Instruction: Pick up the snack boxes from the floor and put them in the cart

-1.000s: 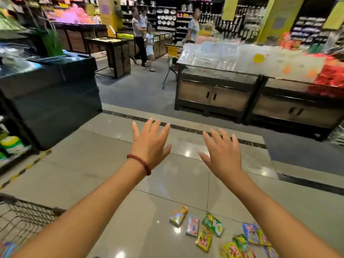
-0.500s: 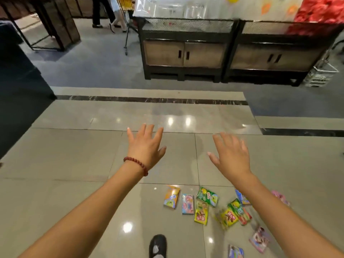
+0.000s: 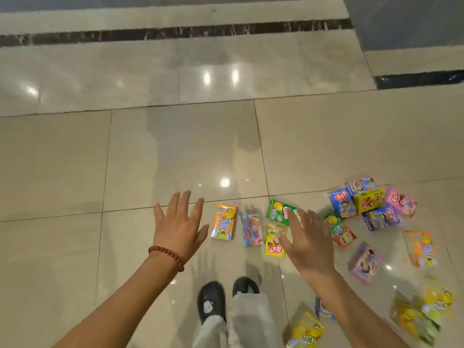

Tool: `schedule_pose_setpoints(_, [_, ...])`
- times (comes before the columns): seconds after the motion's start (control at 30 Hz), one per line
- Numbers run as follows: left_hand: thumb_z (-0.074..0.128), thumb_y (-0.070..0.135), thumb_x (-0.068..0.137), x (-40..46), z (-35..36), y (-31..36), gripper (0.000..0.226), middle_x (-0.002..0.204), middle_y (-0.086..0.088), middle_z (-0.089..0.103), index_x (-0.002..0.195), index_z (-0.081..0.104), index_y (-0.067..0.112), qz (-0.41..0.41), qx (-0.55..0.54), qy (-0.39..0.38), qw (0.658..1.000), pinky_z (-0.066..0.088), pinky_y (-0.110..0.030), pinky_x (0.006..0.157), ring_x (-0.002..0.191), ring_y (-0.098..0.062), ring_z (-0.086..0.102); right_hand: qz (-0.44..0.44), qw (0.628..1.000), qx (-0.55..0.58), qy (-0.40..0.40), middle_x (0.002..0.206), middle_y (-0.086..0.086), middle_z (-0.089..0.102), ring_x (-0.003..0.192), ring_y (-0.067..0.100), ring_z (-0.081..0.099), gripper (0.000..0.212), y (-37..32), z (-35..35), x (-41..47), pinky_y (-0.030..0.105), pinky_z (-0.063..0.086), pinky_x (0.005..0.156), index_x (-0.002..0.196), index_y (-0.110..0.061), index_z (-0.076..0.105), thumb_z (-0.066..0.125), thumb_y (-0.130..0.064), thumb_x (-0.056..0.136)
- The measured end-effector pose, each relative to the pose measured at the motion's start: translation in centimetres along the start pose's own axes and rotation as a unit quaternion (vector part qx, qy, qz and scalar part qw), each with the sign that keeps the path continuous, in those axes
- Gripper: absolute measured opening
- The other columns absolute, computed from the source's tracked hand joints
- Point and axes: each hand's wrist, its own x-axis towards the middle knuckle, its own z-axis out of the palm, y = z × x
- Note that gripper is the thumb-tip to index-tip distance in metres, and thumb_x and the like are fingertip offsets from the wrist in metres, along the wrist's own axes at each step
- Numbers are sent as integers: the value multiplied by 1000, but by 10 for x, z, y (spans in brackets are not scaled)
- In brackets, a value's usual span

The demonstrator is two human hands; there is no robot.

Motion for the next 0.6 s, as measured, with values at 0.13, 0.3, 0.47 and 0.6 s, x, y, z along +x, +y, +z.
schedule_pose_setpoints(0.13, [83,41,62,24,136,8,74,130,-24,53,125,59,10,-2,-3,-63,998,42,-67,82,115,-43,55,-7,994,-41,-97,110,19,67,102,41,62,60,20,130,-6,52,52,82,112,-6,69,77,-42,65])
schedule_pose_setpoints(0.3, [78,48,64,58,276,23,89,140,-28,41,136,45,8,2,-25,-87,996,45,-63,80,121,-47,48,10,990,-34,-134,110,19,67,103,42,62,75,34,264,-4,52,52,81,116,-4,67,87,-41,53])
schedule_pose_setpoints(0.47, [62,63,75,100,375,36,109,156,-22,5,150,9,5,-77,-106,-120,984,26,-51,109,143,-37,14,71,990,-25,-121,110,27,64,103,43,62,89,36,380,7,43,36,95,113,7,63,84,-55,52])
schedule_pose_setpoints(0.6, [70,65,65,122,432,44,127,148,-19,21,150,-3,5,-157,-217,-158,951,30,-38,107,134,-32,27,116,982,-50,-142,99,24,62,93,39,61,100,30,437,14,42,51,77,102,9,61,71,-75,47])
